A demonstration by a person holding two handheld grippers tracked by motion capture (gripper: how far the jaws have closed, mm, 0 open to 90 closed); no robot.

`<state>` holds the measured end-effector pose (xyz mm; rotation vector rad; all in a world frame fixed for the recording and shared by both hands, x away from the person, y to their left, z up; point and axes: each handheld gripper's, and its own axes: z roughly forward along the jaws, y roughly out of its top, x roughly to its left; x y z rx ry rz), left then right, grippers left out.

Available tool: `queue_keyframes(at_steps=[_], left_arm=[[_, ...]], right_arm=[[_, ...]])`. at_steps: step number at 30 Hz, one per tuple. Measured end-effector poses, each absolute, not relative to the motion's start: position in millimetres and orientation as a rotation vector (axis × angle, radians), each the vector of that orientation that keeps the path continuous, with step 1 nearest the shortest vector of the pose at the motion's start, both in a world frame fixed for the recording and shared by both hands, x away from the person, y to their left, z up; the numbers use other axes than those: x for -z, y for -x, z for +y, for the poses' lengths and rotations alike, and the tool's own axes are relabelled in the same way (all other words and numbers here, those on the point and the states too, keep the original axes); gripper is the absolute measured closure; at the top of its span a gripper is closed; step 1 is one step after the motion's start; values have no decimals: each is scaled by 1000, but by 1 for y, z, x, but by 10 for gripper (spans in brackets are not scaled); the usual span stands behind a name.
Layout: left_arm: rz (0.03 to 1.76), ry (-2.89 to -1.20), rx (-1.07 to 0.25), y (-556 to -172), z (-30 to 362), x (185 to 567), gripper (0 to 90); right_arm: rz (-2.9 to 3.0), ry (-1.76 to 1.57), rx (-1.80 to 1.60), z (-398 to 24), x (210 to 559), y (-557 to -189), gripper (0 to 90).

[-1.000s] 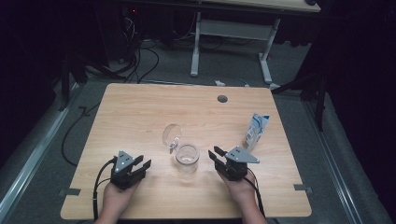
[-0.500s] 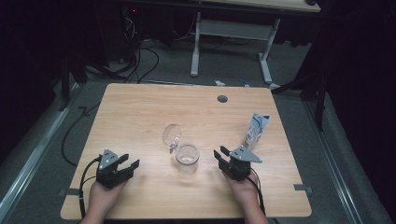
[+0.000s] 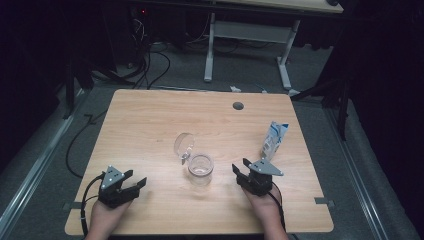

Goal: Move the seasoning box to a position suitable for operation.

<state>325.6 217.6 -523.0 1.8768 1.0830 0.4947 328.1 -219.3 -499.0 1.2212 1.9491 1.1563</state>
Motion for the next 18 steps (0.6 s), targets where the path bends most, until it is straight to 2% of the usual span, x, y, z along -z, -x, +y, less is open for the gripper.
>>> queue_keyframes(at_steps=[7,18], left_arm=[[1077,-1883,-499,-325,215,523,374],[1072,-1869,-499,-323,214,523,377]], right_arm=[[1915,-1232,-1155,-233,497,-320,477],[1830,-1278,-1126,-262,492,-315,475]])
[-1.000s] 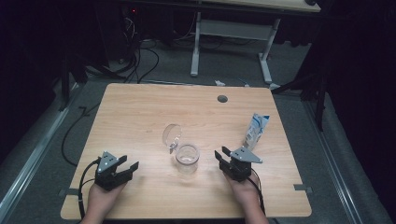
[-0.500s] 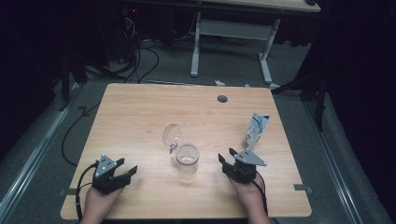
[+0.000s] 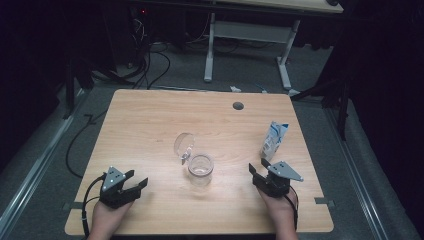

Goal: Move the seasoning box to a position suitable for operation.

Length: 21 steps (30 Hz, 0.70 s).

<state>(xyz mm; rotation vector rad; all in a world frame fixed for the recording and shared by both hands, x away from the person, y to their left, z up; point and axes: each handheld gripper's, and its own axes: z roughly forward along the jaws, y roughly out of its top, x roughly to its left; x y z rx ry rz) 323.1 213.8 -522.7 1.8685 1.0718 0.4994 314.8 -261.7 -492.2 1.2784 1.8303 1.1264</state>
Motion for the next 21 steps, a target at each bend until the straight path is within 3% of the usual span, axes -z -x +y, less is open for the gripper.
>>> queue_keyframes(at_steps=[21], left_arm=[[1064,-1876,-464,-323,213,525,388]], right_arm=[[1723,-1355,-1077,-290,498,-326,447]])
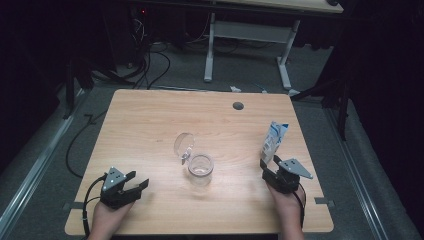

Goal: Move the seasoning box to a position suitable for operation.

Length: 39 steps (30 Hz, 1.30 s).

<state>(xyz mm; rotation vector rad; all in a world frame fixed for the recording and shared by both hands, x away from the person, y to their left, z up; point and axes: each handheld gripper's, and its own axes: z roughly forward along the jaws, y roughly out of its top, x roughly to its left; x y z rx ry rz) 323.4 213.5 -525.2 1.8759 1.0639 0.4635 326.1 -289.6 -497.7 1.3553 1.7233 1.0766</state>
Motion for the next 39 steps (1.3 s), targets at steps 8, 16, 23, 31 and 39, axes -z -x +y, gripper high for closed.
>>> queue_keyframes(at_steps=[8,16,23,31,39], left_arm=[[995,-1876,-399,-322,209,520,388],[959,-1899,-453,-317,208,518,388],[987,-1887,-451,-317,209,520,388],[993,-1897,-455,-318,210,522,389],[993,-1897,-456,-319,211,522,388]], right_arm=[[1678,-1406,-1049,-294,501,-332,472],[1669,-1423,-995,-297,486,-343,463],[1653,-1429,-955,-293,475,-359,503],[1635,-1454,-959,-296,478,-366,629],[1639,-1428,-929,-296,478,-367,760]])
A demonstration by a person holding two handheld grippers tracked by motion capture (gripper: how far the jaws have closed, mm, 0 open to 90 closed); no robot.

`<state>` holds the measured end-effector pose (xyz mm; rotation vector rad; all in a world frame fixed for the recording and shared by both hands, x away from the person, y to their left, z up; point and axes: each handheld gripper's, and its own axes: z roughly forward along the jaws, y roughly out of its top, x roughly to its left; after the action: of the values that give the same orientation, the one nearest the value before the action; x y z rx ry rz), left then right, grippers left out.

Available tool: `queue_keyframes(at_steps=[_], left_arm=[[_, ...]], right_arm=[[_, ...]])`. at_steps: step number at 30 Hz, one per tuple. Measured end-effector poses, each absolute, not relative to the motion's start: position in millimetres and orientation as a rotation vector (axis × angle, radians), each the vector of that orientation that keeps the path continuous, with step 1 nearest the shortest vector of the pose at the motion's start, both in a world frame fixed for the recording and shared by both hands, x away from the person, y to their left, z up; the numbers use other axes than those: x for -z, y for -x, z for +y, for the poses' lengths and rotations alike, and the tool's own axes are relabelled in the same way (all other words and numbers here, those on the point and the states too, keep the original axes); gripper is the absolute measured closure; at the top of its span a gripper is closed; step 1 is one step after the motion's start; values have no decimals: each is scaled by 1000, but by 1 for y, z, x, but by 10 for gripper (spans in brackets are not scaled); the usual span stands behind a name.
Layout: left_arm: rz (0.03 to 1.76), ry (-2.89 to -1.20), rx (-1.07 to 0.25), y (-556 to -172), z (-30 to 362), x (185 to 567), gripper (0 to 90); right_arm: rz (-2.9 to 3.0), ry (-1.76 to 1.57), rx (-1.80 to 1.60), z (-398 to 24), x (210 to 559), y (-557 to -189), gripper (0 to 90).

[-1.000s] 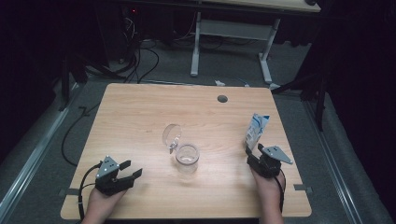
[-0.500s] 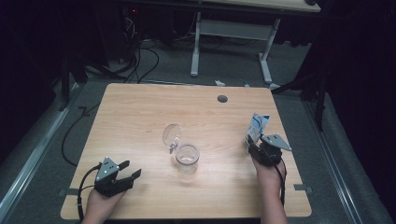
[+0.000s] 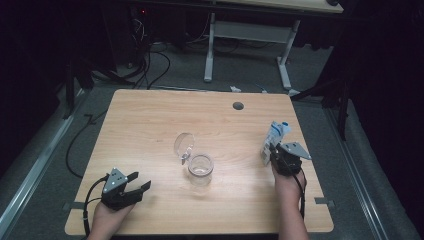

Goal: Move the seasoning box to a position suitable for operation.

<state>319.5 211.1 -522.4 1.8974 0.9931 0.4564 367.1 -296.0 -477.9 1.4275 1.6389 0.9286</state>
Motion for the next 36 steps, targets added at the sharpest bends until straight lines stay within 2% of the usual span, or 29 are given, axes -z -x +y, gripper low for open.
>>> queue_keyframes(at_steps=[6,17,20,23,26,32,36], left_arm=[[985,-1900,-455,-318,209,523,388],[994,-1896,-448,-319,210,523,388],[995,-1897,-445,-320,210,523,388],[996,-1894,-433,-320,210,523,391],[998,-1892,-431,-320,211,523,392],[1005,-1888,-422,-321,212,525,392],[1004,-1896,-413,-321,212,526,392]], right_arm=[[1662,-1410,-910,-297,476,-365,840],[1679,-1391,-925,-305,474,-359,867],[1670,-1403,-947,-307,474,-359,830],[1664,-1429,-965,-307,473,-363,665],[1655,-1450,-975,-306,473,-367,600],[1635,-1481,-1005,-310,474,-371,581],[1623,-1480,-1013,-310,471,-371,607]])
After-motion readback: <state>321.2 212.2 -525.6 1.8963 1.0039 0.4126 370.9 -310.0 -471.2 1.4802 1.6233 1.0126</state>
